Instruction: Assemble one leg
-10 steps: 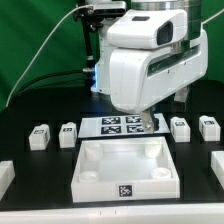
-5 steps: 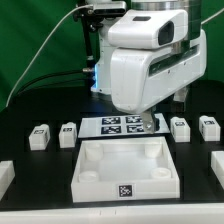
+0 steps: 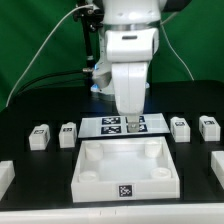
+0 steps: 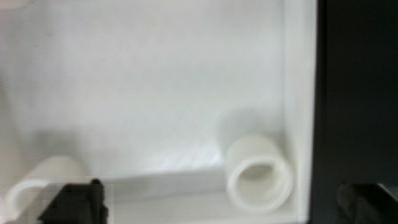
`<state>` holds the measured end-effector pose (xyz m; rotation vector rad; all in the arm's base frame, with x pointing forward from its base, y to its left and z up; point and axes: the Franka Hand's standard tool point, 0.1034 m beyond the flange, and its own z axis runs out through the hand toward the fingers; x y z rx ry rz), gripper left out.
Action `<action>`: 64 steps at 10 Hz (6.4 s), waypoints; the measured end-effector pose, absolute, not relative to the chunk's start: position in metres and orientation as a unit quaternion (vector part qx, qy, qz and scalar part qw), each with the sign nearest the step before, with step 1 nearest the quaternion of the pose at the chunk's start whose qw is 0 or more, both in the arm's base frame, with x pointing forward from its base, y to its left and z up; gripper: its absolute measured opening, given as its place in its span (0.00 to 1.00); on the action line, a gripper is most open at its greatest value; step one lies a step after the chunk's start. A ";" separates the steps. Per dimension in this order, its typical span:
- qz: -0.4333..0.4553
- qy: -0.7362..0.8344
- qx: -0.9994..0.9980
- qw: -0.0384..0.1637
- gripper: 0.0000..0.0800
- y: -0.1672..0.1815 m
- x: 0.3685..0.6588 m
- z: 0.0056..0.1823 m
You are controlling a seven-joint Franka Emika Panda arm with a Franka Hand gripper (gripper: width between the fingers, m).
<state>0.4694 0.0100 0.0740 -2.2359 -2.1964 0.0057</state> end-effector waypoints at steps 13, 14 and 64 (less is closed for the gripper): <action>0.009 -0.678 -0.734 0.030 0.08 -0.007 0.436 0.013; 0.007 -0.678 -0.735 0.028 0.08 -0.007 0.437 0.013; 0.072 0.011 -0.996 0.051 0.81 0.172 0.431 0.062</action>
Offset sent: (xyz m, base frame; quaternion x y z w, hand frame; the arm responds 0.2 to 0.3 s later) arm -0.0071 -0.0091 -0.0359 0.0000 0.0059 -0.0028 1.0000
